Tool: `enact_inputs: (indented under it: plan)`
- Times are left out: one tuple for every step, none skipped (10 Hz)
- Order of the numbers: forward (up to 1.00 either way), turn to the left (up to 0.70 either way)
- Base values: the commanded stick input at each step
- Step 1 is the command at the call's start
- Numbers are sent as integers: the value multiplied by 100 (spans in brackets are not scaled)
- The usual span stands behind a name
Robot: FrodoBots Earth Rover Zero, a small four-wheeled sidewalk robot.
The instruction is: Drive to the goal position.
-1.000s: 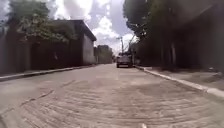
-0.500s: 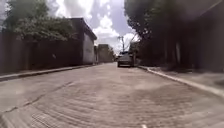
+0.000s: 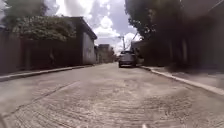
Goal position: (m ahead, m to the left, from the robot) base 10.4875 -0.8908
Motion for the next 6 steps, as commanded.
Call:
enact_inputs:
  plan:
    - [85, -2]
    - [85, -4]
    - [85, -32]
    - [85, -30]
    - [85, -18]
    - [85, -6]
